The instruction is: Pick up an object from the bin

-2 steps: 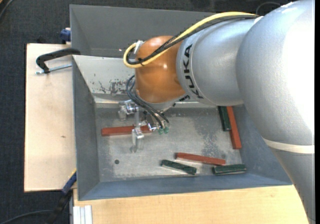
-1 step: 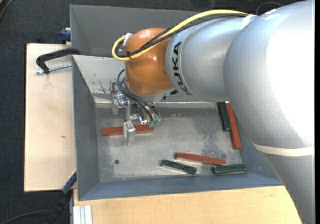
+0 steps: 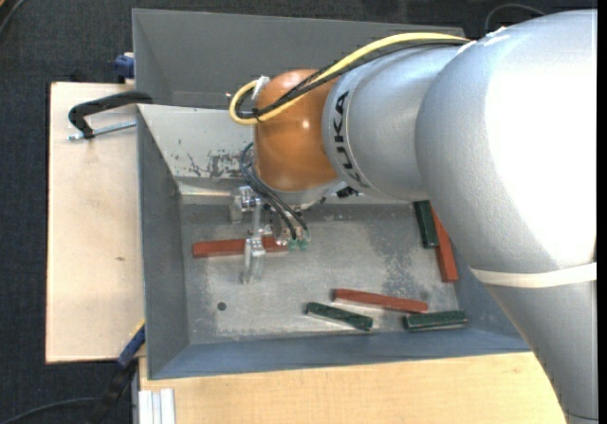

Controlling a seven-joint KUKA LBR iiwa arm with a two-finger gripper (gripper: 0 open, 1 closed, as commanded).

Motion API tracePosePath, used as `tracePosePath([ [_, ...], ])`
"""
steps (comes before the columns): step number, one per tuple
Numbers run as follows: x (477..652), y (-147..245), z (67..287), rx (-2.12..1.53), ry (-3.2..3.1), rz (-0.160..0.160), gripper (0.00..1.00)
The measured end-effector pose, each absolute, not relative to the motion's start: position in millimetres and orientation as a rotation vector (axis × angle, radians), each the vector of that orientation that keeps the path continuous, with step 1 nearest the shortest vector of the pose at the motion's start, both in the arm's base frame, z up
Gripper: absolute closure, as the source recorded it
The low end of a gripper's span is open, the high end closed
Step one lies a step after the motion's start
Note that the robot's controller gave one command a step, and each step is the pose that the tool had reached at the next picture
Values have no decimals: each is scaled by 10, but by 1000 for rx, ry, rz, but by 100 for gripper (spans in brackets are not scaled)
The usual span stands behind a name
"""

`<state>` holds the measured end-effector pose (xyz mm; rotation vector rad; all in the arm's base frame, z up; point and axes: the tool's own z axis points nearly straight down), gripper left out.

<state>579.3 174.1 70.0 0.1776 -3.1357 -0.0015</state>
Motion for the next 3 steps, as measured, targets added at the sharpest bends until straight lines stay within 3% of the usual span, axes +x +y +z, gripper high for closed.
tracePosePath([
  [1,5802,1752,712,179,-3139,-4,0],
  [2,5801,1752,711,178,-3139,-4,100],
  [3,5819,1765,1104,180,-3144,-6,100],
])
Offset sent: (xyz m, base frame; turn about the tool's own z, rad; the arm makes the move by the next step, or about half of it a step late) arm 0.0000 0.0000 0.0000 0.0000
